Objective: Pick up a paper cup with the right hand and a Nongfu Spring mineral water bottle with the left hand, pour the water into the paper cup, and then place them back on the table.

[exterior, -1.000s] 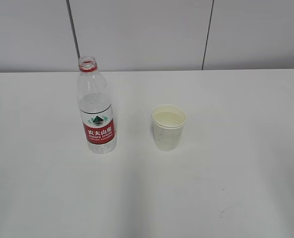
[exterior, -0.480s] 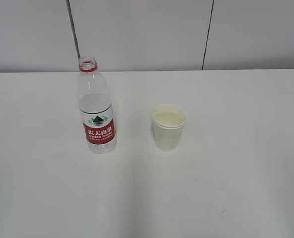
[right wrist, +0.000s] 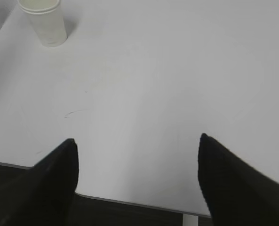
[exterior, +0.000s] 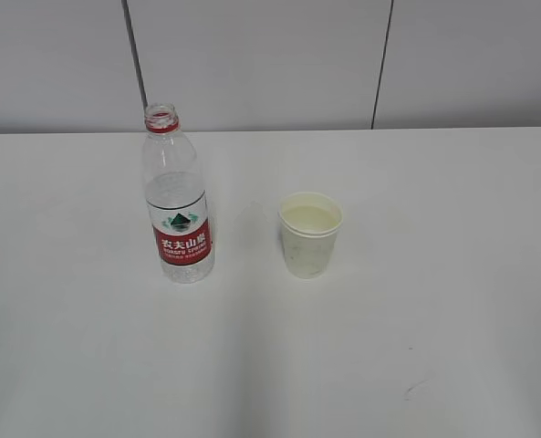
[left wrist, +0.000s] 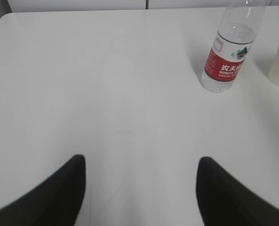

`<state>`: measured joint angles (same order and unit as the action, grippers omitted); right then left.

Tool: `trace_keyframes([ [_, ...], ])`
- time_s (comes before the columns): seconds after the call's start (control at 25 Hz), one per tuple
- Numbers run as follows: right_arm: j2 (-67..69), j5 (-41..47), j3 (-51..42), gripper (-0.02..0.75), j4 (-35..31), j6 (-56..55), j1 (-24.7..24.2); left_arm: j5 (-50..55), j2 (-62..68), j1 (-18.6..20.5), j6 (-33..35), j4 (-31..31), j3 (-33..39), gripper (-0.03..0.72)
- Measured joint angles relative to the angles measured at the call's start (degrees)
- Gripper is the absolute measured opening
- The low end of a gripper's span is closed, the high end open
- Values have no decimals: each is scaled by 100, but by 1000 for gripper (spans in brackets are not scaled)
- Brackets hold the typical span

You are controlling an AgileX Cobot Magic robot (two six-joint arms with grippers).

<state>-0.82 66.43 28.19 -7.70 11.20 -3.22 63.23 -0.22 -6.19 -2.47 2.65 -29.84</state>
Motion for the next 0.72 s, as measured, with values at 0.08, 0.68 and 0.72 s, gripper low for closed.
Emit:
trace_keyframes([
  [0.08, -12, 0, 0, 587, 0, 0, 0, 0, 0, 0, 0, 0, 0, 450],
  [0.68, -14, 0, 0, 587, 0, -33, 0, 0, 0, 0, 0, 0, 0, 447],
  [0.72, -14, 0, 0, 587, 0, -33, 0, 0, 0, 0, 0, 0, 0, 447],
])
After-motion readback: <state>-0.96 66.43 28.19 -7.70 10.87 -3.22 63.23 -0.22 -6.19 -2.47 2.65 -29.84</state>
